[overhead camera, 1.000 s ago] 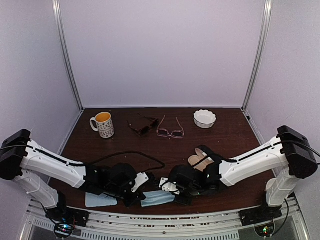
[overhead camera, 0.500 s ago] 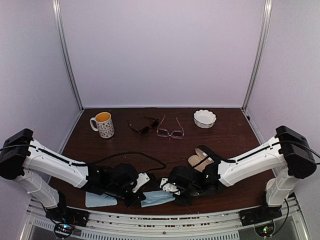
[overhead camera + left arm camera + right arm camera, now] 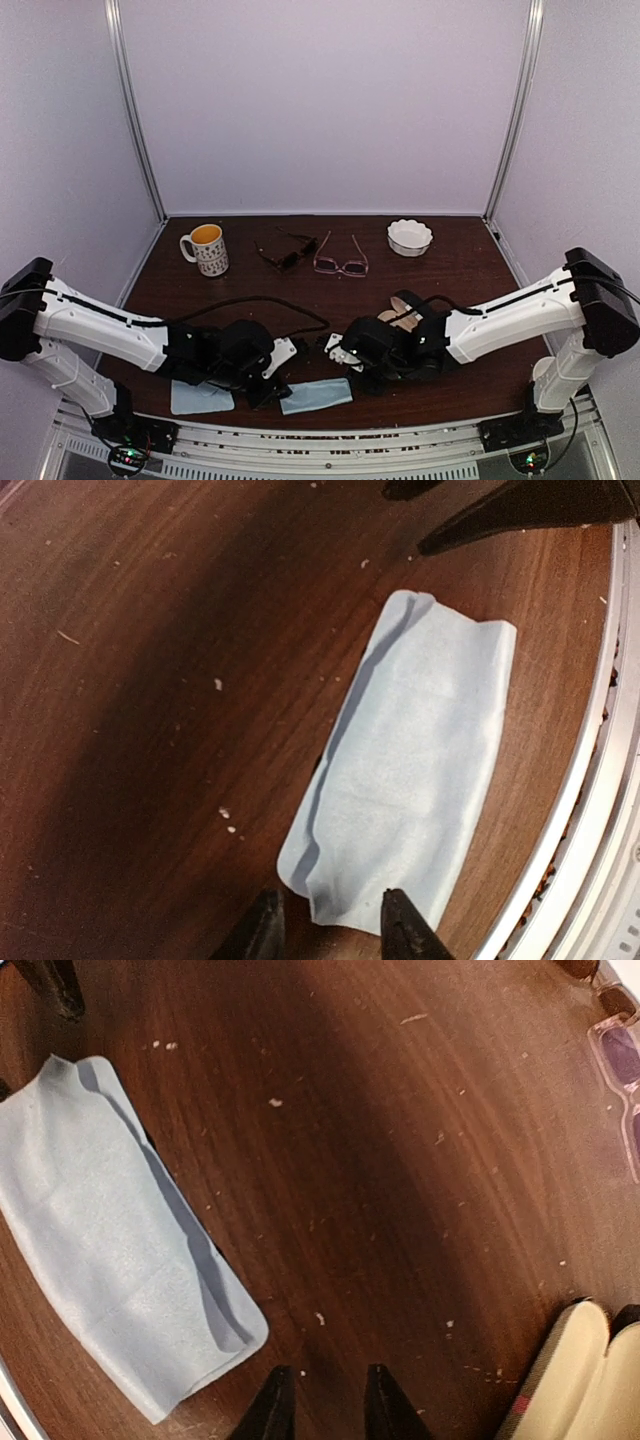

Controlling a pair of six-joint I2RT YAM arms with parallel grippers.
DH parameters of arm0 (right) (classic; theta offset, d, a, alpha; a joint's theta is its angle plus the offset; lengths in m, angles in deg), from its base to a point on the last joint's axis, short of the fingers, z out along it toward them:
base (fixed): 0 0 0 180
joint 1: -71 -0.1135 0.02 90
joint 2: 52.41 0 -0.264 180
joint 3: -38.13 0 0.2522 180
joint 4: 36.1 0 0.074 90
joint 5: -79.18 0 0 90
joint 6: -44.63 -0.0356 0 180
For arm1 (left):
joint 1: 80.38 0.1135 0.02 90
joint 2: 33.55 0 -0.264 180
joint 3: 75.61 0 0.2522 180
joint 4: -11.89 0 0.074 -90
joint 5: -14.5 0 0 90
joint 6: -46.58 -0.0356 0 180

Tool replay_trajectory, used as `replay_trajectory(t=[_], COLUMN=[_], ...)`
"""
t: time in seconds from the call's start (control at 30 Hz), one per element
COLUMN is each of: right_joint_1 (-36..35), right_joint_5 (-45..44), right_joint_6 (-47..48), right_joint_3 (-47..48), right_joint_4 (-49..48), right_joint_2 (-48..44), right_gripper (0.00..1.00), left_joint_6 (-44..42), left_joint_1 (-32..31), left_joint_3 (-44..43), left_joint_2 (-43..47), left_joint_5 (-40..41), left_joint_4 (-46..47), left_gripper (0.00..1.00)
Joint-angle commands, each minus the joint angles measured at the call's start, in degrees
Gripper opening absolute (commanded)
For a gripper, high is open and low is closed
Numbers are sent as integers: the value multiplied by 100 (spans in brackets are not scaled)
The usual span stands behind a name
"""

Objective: Organize the sunglasses
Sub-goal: Fold the glasses cleaning cloth at the corner of the board, then pick up the folded cleaning cloth from the corner of the board.

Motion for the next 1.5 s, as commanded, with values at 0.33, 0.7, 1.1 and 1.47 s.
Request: replay_trajectory(t=[0.33, 0.7, 1.1, 1.47], right_joint_1=[49, 38, -66, -261], right_joint_5=[-1071, -1225, -690, -464], right_joint_6=[-144, 223, 534, 1089], right_joint_3=[-577, -939, -1318, -1749], right_joint_4=[-283, -251, -423, -711], right_joint_2=[-1765, -2918, -3050, -3097], right_gripper=[40, 52, 63, 61], left_joint_6=[-414, 126, 514, 116], left_joint_1=[45, 49, -906, -1542], left_joint_3=[115, 794, 1488, 1026], left_joint_2=[2264, 3034, 2869, 1096], left_joint_5=[1732, 2417, 1761, 1512], left_joint_4=[-675, -717, -10, 631], left_gripper=[86, 97, 87, 62])
